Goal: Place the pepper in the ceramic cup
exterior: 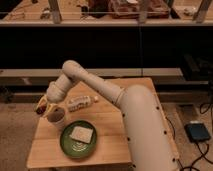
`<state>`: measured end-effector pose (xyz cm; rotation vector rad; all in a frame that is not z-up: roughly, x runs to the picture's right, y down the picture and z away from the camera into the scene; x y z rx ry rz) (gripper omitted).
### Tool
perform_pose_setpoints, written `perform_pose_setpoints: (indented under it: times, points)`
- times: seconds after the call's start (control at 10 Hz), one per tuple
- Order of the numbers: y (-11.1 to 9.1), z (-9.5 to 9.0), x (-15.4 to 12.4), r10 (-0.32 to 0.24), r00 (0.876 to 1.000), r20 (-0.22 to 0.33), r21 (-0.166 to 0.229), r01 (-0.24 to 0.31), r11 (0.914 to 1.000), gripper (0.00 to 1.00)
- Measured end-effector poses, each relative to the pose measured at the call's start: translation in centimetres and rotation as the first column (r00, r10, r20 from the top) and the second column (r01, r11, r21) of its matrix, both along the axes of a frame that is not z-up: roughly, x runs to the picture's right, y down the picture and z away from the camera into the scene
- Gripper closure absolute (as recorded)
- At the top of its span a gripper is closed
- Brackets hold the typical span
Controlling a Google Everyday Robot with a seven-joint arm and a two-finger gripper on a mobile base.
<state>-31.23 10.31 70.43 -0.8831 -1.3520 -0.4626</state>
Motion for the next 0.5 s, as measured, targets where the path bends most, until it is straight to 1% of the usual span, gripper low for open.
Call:
perform_pose_setpoints:
  times: [0.1, 0.5]
  points:
    - [0.08, 0.01, -0.11, -0.002, 1.000, 0.001, 0.000, 0.002, 1.0000, 0.58]
    - [0.04, 0.24, 0.00, -0.001, 1.000, -0.001, 0.000, 0.001, 1.0000, 0.57]
